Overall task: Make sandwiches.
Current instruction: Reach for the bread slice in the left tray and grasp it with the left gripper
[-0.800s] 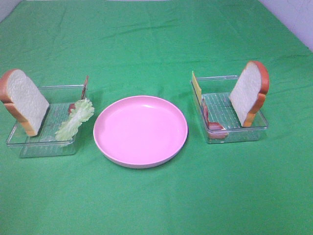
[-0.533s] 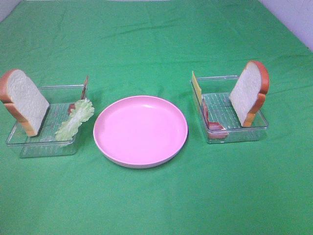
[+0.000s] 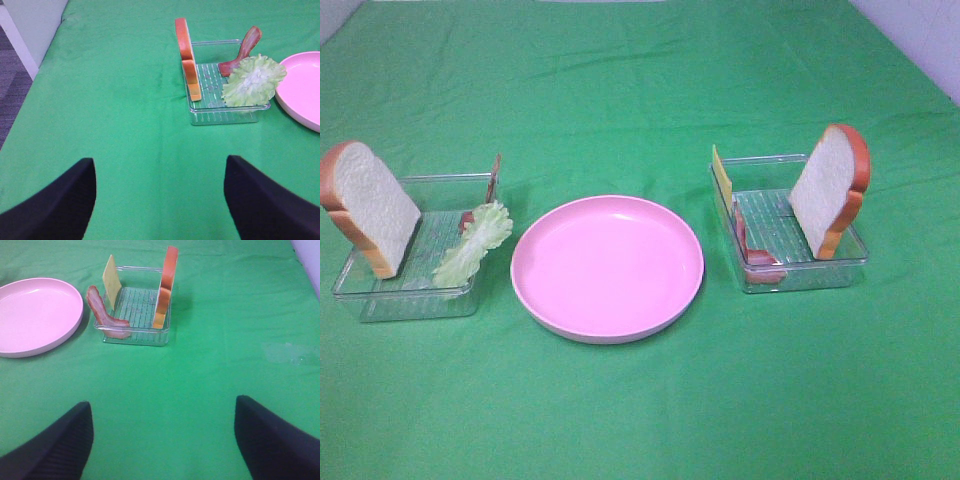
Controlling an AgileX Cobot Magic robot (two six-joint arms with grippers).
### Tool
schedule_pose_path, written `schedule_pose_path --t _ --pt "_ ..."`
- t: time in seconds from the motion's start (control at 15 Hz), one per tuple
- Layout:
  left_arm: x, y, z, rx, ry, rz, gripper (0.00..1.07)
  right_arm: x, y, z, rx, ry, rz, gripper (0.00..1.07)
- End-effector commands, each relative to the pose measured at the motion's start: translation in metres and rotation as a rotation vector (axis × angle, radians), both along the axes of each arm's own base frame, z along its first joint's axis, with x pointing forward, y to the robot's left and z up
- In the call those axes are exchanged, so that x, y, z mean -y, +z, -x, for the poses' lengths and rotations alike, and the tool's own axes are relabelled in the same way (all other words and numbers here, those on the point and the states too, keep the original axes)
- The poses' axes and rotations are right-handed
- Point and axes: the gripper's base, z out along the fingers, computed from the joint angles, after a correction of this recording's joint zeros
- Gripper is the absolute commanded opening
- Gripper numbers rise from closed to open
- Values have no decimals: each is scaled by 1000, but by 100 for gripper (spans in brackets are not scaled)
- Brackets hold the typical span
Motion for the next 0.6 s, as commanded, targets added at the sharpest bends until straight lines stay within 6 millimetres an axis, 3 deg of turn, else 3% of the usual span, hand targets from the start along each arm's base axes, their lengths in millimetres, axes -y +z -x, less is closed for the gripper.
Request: schedule_pose_path --t 0.07,0.6 --pt "0 -1 2 28 1 2 69 0 -1 1 19 2 9 74" --pt "1 -1 2 27 -2 6 69 0 -1 1 19 2 9 74"
